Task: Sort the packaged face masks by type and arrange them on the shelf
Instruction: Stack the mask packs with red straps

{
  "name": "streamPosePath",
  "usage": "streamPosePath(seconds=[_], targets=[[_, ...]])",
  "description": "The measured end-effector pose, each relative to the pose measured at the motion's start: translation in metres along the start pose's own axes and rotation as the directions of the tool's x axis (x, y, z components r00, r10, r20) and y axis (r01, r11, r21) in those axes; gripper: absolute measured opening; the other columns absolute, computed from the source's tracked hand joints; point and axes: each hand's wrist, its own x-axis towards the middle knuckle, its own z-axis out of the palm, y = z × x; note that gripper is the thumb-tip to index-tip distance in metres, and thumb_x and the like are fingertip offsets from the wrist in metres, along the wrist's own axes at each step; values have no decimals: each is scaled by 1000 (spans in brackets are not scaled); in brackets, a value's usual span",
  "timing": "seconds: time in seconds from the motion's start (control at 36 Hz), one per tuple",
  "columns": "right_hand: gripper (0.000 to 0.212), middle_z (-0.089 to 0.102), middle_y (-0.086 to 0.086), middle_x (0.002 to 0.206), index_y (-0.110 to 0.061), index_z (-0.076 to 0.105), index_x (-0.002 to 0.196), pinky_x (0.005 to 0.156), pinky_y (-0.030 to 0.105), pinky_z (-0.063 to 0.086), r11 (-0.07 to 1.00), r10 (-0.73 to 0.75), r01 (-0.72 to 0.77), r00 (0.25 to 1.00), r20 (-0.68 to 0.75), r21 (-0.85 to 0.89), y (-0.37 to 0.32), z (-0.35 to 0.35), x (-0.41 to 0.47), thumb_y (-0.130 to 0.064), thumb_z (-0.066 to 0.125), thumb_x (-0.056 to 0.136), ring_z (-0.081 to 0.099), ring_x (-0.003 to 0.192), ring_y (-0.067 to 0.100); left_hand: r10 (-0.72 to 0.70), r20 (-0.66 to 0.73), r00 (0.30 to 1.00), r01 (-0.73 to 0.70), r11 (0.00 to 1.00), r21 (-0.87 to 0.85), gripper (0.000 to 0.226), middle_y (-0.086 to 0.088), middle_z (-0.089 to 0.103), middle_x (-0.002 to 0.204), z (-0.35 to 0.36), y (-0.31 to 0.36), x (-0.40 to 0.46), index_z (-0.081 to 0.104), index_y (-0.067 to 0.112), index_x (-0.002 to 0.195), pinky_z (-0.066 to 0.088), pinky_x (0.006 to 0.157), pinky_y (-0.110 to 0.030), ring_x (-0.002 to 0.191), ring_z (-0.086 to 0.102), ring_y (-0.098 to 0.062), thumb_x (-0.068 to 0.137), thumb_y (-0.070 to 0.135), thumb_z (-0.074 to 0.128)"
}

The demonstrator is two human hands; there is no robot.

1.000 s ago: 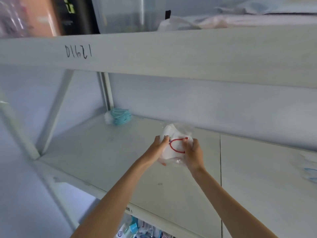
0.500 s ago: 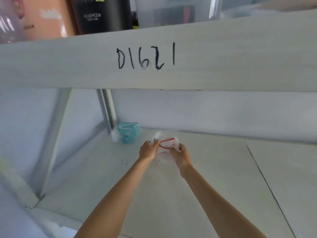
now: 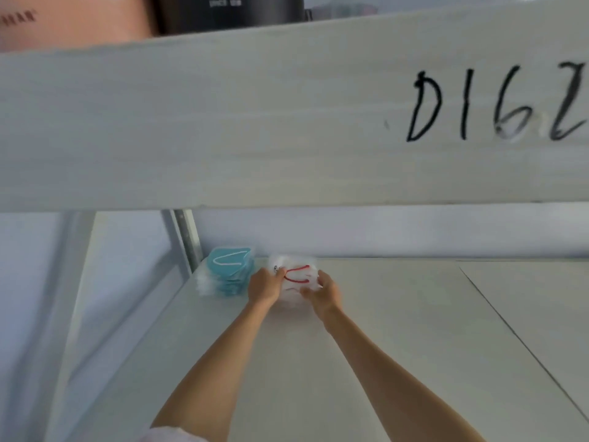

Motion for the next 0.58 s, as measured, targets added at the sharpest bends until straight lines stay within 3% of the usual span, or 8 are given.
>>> streamPosePath(seconds=[0.08, 0.14, 0.25, 0.36, 0.58], targets=[[39, 58, -3, 96, -18, 59, 112, 72, 24, 41, 998, 8, -9, 1000, -21, -57, 5, 6, 11, -12, 72, 76, 51, 87, 15, 43, -35, 998, -41, 998, 48, 56, -23, 68, 109, 3, -2, 8, 64, -5, 107, 47, 82, -34, 104, 63, -36, 98, 48, 46], [43, 61, -1, 101, -15, 59, 120, 73, 22, 39, 997, 0, -1, 1000, -22, -73, 5, 8, 12, -11, 70, 79, 52, 89, 15, 76, -53, 996, -71, 994, 80, 55, -22, 68, 109, 4, -3, 12, 65, -4, 107, 47, 82, -36, 104, 63, -37, 98, 46, 45], [52, 61, 10, 124, -8, 50, 135, 79, 21, 38, 993, 16, -18, 1000, -19, -119, -1, 11, 16, -7, 66, 85, 57, 110, 22, 134, -68, 989, -123, 981, 150, 51, -21, 66, 113, 5, -2, 18, 62, -3, 112, 46, 85, -37, 107, 61, -36, 100, 42, 42], [61, 53, 11, 138, -8, 40, 143, 96, 23, 38, 982, -7, 3, 1000, -22, -189, -4, 16, 19, -13, 64, 87, 50, 125, 24, 169, -92, 981, -143, 961, 236, 47, -20, 64, 118, 5, 0, 24, 55, -4, 118, 46, 87, -37, 111, 60, -34, 101, 38, 42], [49, 57, 12, 130, -6, 52, 131, 91, 26, 40, 952, -45, 39, 999, -11, -302, -8, 19, 21, -19, 64, 85, 53, 117, 26, 271, -113, 956, -213, 904, 370, 32, -17, 66, 113, 2, 4, 32, 61, 1, 110, 47, 84, -36, 105, 63, -34, 98, 27, 46]])
